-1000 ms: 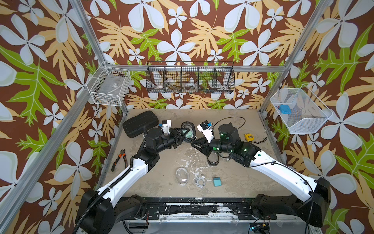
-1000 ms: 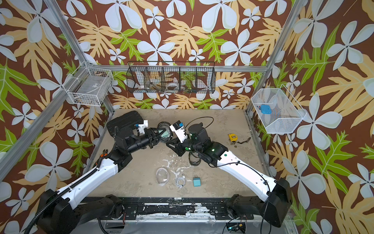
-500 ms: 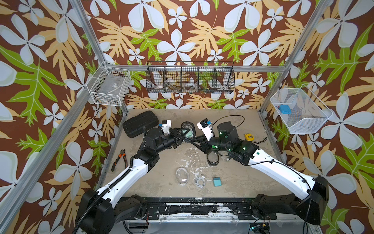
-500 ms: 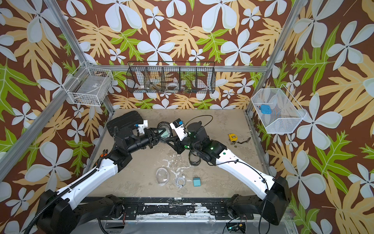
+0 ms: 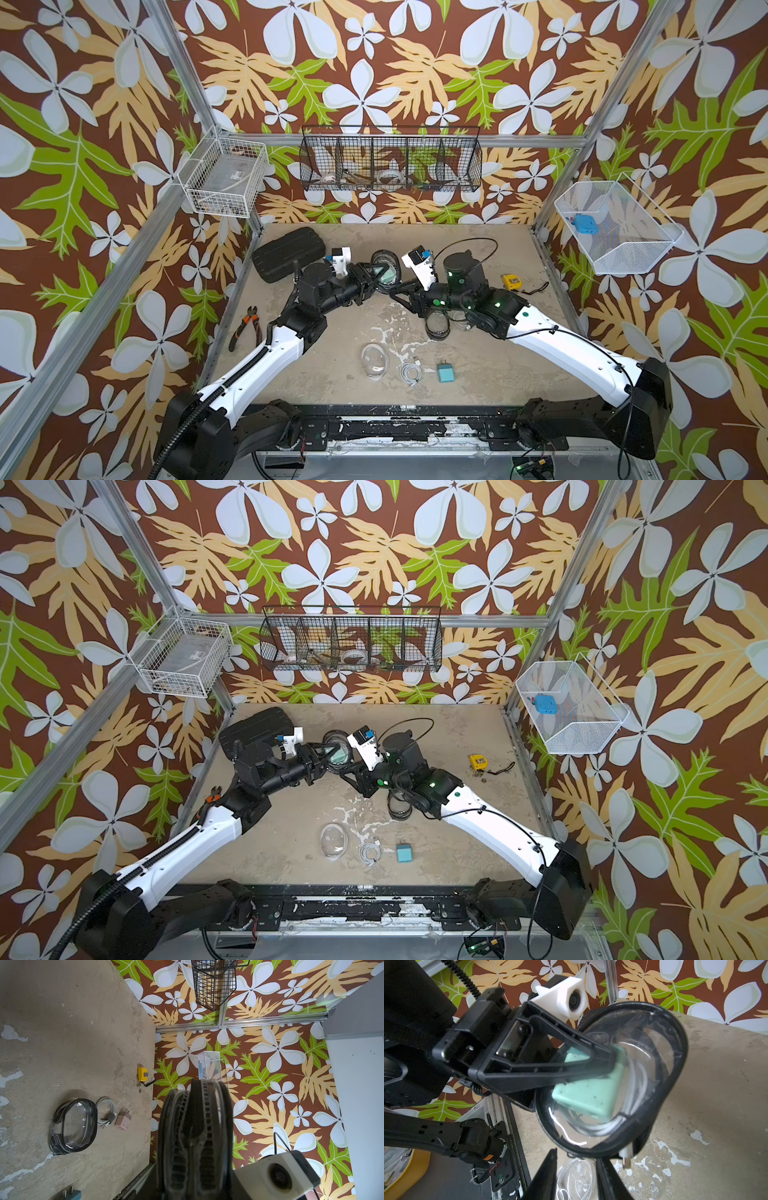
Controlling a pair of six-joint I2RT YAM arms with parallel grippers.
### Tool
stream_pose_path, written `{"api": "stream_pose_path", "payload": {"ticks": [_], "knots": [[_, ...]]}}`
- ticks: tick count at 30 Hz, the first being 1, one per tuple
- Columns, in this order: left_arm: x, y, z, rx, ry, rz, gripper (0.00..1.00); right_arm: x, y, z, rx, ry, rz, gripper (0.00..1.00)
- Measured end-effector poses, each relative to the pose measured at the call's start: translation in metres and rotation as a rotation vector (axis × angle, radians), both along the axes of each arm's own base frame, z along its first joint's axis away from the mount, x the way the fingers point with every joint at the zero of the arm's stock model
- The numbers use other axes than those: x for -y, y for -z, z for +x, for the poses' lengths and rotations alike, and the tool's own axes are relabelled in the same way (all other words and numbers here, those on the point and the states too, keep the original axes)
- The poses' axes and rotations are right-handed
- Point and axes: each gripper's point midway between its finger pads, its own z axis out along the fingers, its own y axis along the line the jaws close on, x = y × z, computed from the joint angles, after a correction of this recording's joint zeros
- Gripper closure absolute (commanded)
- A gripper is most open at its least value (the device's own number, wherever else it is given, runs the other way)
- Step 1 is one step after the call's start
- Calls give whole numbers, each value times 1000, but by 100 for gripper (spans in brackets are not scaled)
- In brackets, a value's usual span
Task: Pack away charging kits
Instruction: Zip the zipper on the storage bag.
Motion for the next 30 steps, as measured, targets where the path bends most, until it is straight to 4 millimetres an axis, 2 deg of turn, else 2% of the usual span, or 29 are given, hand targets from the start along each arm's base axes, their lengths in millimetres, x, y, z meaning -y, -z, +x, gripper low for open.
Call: {"api": "stream_pose_path", "payload": {"ticks": [11,19,30], "knots": [[-1,-1,1,1,-11,-3,87,2,4,-4,-6,-7,-2,68],[-2,-2,1,2,-14,-3,88,-3,-7,2,13,-3,13,69],[-2,-1,2,2,-17,-3,88,-5,1,4,1,-4,3,68]]}}
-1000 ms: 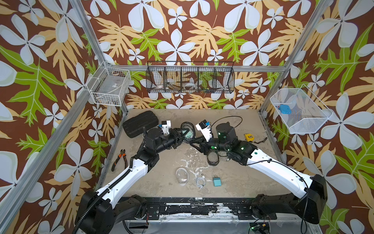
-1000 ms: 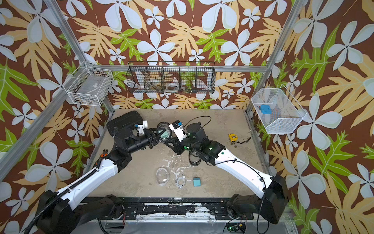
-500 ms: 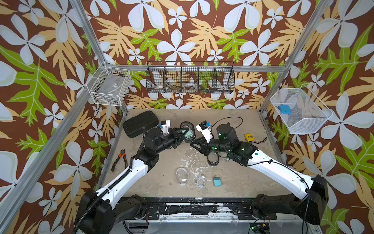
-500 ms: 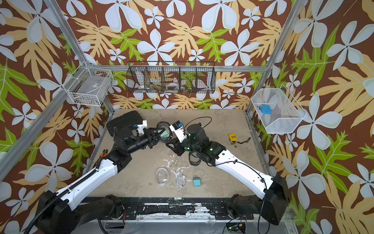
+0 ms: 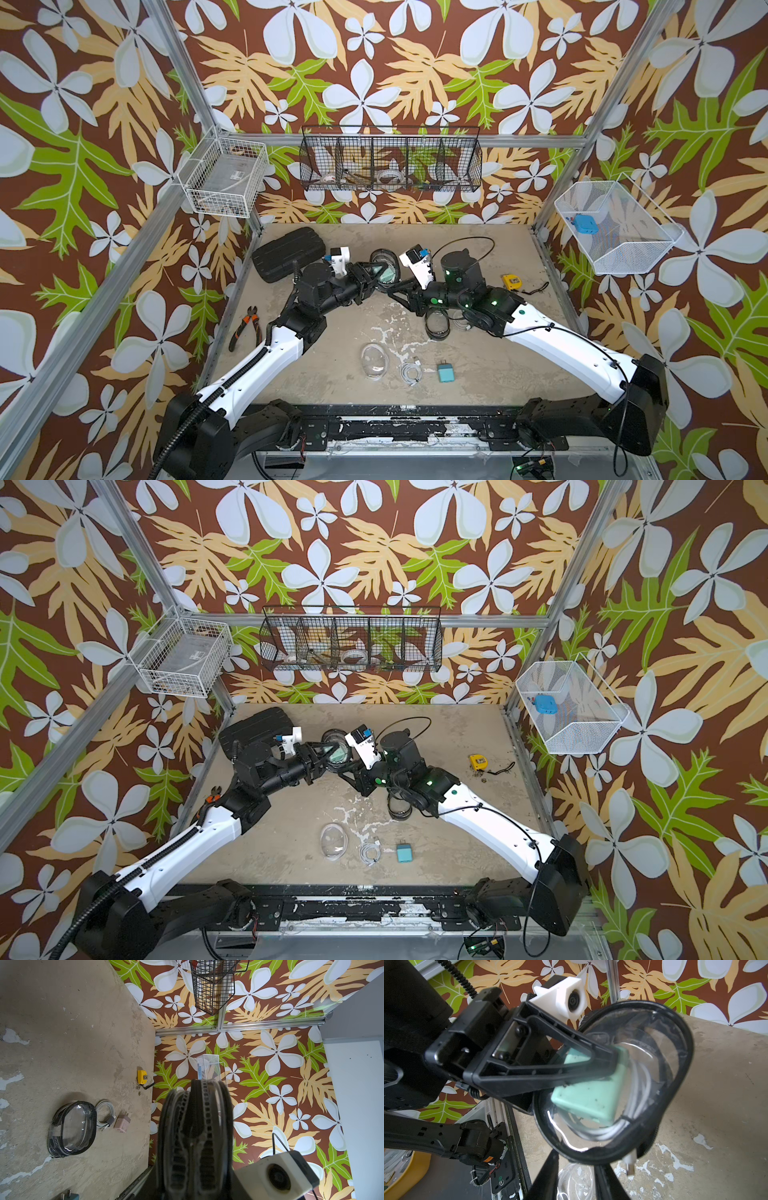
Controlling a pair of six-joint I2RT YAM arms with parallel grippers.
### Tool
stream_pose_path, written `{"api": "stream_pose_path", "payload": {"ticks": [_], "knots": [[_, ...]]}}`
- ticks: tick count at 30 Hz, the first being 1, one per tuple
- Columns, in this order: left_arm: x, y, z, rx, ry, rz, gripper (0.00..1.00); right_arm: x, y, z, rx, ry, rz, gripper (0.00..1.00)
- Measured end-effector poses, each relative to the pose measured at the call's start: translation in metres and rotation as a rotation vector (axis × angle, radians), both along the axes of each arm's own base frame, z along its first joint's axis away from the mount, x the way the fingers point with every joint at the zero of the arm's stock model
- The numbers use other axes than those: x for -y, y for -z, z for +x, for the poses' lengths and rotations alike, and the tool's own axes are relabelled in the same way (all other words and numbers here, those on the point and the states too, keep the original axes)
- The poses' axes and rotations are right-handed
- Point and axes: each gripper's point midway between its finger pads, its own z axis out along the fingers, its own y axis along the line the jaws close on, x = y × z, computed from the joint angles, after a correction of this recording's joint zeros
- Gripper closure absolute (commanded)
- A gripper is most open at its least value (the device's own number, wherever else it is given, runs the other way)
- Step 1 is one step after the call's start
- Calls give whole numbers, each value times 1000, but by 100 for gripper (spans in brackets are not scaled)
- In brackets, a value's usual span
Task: Pack away charging kits
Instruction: Zip the zipper on the storage bag.
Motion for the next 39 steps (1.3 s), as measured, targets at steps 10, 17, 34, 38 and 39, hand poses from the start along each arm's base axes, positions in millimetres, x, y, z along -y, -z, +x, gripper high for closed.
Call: {"api": "stream_pose_path", "payload": {"ticks": [10,17,34,38,39], "knots": [[0,0,0,-2,0,-3,88,4,7,0,-3,17,-15,74],[0,0,0,-3,0,-2,88,2,-7,3,22,18,4,74],[2,-3,3,-1,5,-3,88,1,0,3,11,13,-7,100],[2,-6,3,5,5,-6,91,6,-2,6,24,44,-17,100],[2,-6,3,5,4,-6,92,7,-3,7,26,54,-20,100]]}}
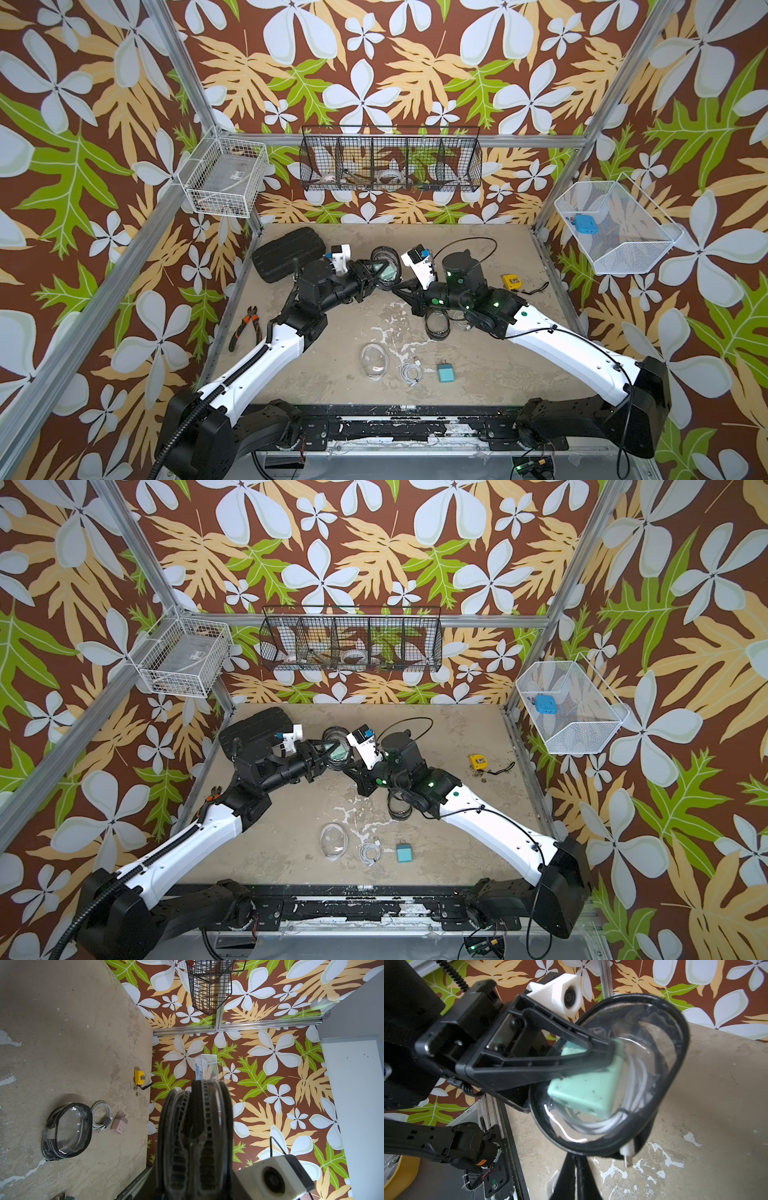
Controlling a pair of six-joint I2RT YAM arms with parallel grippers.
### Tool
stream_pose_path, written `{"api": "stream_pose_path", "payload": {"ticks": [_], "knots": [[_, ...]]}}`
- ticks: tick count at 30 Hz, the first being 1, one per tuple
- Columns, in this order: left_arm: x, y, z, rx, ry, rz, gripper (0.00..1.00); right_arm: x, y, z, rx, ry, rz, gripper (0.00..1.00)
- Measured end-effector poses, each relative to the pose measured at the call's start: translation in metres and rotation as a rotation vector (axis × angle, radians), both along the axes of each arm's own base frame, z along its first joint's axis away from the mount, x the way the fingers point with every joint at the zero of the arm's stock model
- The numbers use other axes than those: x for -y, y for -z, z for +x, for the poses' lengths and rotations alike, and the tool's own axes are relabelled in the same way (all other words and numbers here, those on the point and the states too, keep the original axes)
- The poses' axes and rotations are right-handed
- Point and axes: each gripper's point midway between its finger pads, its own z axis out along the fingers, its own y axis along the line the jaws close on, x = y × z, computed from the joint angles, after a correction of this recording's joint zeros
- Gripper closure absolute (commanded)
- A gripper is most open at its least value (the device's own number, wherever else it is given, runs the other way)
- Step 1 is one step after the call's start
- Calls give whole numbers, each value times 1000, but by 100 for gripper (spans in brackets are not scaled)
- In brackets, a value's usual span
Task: Pack away charging kits
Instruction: Zip the zipper on the storage bag.
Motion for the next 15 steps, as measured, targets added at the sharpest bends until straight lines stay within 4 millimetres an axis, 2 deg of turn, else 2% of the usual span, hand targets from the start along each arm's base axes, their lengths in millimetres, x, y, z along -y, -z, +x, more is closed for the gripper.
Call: {"api": "stream_pose_path", "payload": {"ticks": [3,15], "knots": [[0,0,0,0,-1,1,97,4,-2,4,10,32,-15,100],[-2,7,-2,-1,-3,27,100,24,-1,18,63,146,-110,100]]}}
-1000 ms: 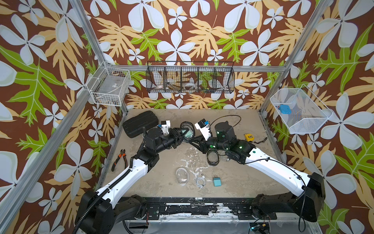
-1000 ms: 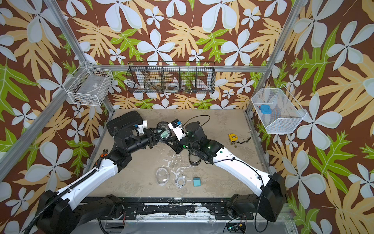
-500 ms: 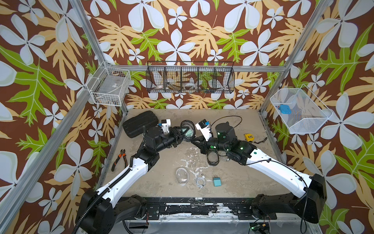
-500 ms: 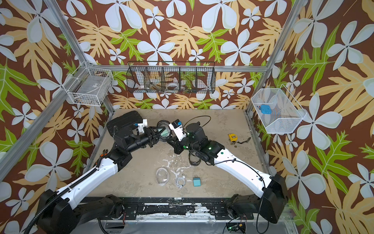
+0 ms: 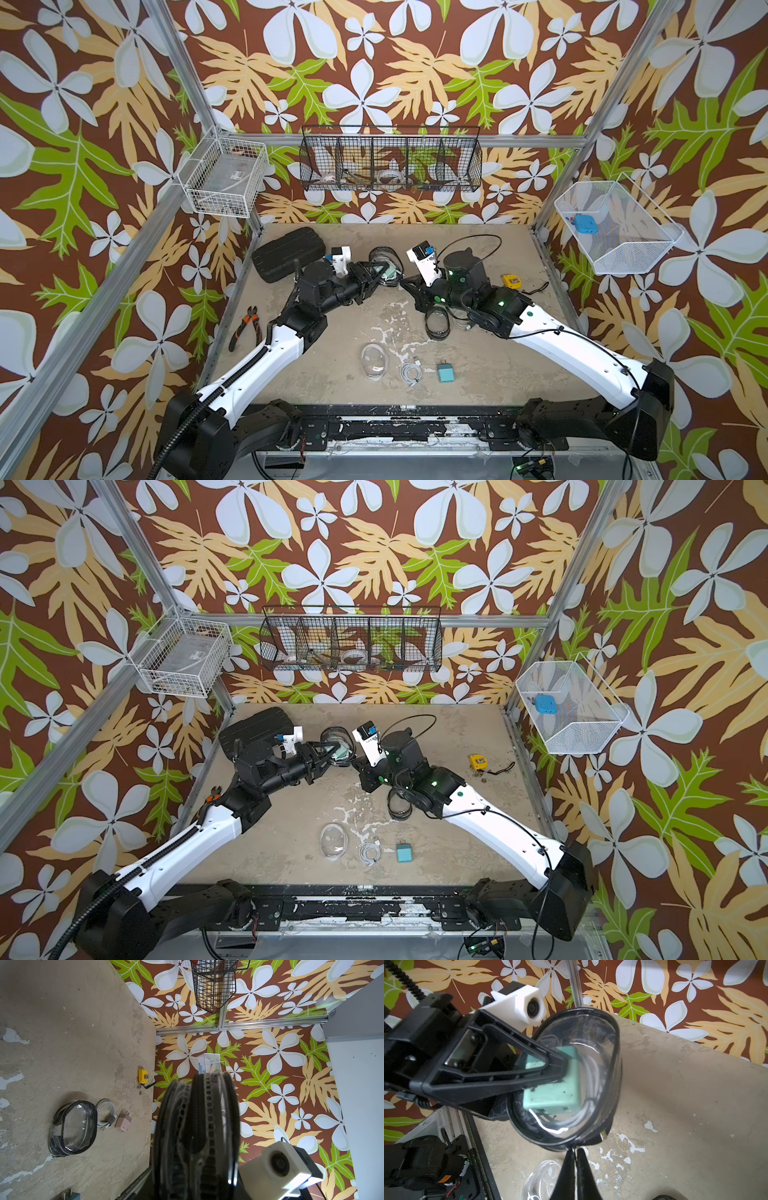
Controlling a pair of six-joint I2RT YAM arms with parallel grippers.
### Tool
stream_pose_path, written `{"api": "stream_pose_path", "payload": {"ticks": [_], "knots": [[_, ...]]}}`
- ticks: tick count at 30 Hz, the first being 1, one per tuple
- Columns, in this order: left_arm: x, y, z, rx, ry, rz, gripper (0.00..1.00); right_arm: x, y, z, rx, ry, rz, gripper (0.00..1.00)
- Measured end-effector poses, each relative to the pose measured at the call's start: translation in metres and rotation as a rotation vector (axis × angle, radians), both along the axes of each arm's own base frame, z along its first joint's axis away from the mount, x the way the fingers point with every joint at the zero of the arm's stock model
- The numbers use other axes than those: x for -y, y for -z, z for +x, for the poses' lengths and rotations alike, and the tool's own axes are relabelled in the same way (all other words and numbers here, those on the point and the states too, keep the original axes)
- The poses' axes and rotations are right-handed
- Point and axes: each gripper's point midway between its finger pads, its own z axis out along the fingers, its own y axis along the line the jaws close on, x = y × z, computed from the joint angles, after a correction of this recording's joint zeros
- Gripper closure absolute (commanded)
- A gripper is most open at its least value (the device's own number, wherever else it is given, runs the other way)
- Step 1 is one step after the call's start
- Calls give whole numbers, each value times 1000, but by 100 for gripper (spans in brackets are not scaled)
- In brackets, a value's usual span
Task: Pack away charging kits
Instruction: Zip the zipper on the storage bag.
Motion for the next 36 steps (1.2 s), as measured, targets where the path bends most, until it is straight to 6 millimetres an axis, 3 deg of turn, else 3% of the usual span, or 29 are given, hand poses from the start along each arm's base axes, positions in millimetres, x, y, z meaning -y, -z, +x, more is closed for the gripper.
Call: {"api": "stream_pose_path", "payload": {"ticks": [15,21,28,32,36], "knots": [[4,8,3,13,70,13,100,15,6,0,85,19,-98,100],[13,-4,-3,81,162,27,100,16,2,2,121,9,-126,100],[12,-5,-12,129,231,69,100,17,-2,3,140,2,-158,100],[9,1,-22,122,291,95,100,36,-1,17,164,110,-212,100],[4,7,-24,122,309,112,100,42,-1,19,175,145,-239,100]]}}
